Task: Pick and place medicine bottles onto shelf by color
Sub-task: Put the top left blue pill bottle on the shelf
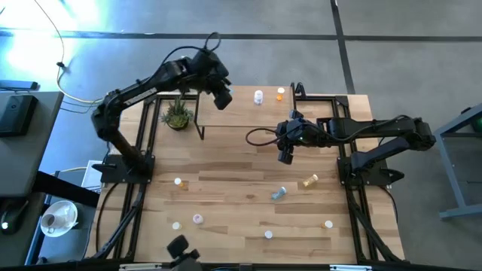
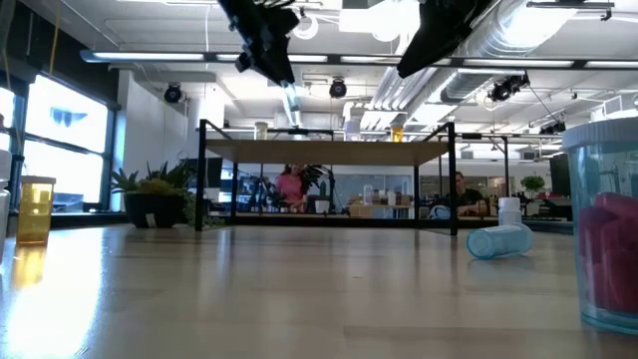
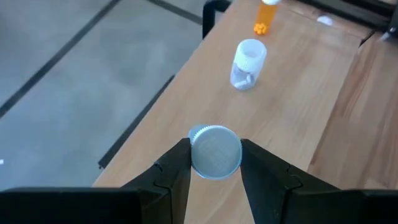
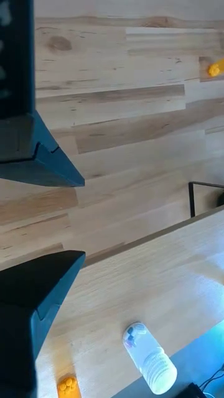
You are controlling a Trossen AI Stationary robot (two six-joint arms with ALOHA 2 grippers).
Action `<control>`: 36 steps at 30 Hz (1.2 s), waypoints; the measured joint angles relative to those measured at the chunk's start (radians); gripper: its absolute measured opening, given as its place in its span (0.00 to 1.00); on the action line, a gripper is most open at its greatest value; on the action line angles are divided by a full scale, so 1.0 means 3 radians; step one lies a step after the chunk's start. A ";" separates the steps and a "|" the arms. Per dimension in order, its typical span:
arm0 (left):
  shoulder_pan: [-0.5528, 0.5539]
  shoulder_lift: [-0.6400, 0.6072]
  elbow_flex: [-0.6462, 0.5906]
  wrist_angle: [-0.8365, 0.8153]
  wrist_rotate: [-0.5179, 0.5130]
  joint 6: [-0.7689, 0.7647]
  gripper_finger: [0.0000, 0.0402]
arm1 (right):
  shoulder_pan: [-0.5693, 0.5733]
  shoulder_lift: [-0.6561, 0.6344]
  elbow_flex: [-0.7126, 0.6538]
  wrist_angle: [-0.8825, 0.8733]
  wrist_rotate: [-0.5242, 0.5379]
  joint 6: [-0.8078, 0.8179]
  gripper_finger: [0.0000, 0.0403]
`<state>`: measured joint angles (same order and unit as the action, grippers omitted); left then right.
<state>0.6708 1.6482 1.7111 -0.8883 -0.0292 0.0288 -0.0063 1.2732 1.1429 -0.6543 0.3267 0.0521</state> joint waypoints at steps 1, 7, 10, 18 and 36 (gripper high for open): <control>0.0000 0.0064 0.0043 -0.0024 0.0000 -0.0001 0.29 | 0.0000 0.0000 0.0000 0.0001 0.0000 -0.0001 0.42; 0.0000 0.0407 0.0303 -0.0130 0.0124 -0.0086 0.29 | 0.0000 0.0000 0.0000 0.0000 0.0000 0.0000 0.42; 0.0007 0.0549 0.0390 -0.0209 0.0209 -0.0088 0.29 | 0.0000 0.0001 -0.0001 0.0000 0.0000 0.0000 0.42; 0.0039 0.0762 0.0515 -0.0379 0.0213 -0.0098 0.29 | -0.0001 0.0001 0.0000 0.0000 0.0000 0.0000 0.42; 0.0088 0.0798 0.0516 -0.0444 0.0224 -0.0173 0.28 | -0.0001 0.0001 0.0000 -0.0008 0.0000 0.0001 0.42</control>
<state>0.6971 1.8877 1.8660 -1.0214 0.0380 -0.0232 -0.0067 1.2736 1.1431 -0.6567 0.3267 0.0525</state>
